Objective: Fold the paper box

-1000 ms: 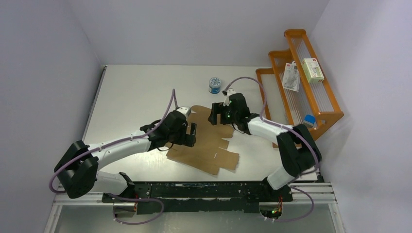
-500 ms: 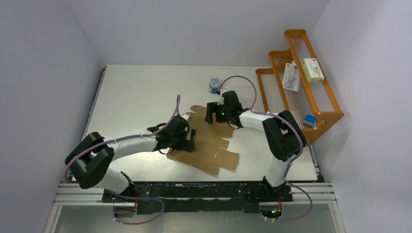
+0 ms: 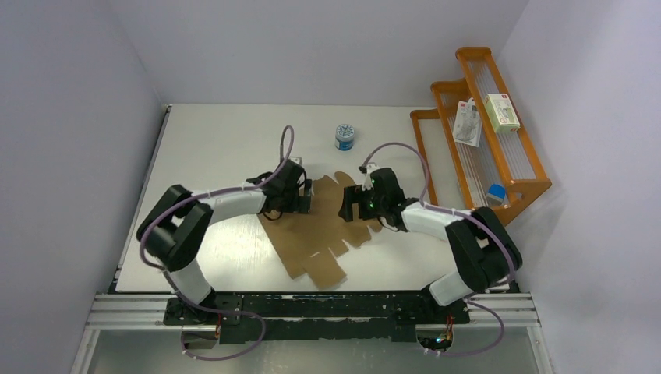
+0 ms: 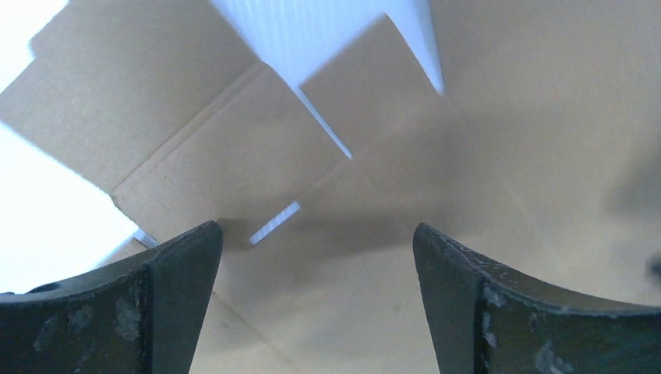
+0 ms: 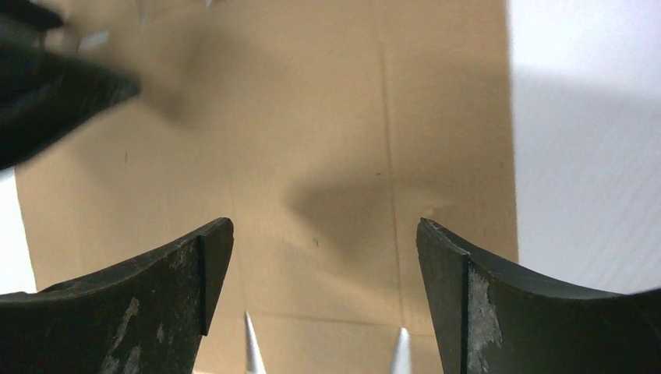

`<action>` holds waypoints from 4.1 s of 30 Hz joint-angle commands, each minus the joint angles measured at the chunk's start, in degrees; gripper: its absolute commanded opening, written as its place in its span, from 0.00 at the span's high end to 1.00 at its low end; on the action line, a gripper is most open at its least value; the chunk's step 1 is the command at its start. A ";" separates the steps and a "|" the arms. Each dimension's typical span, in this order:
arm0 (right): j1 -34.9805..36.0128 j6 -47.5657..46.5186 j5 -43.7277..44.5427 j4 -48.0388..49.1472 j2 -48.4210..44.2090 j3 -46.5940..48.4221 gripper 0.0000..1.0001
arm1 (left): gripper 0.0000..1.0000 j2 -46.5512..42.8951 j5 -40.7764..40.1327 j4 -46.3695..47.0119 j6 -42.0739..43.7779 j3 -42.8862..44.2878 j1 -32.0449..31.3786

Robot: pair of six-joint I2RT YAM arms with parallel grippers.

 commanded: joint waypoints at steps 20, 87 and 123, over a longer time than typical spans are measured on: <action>10.89 -6.15 8.53 -14.68 -8.89 7.04 0.04 | 0.04 -10.11 -8.46 -0.85 -4.62 -0.04 1.43; 7.17 -2.41 2.27 -3.55 -2.97 11.11 0.00 | 0.04 -19.85 -1.63 3.23 -3.44 -10.39 11.56; 7.37 -4.09 -0.63 -2.89 5.82 11.58 0.04 | 0.86 -17.78 13.35 9.70 -2.09 -16.33 16.90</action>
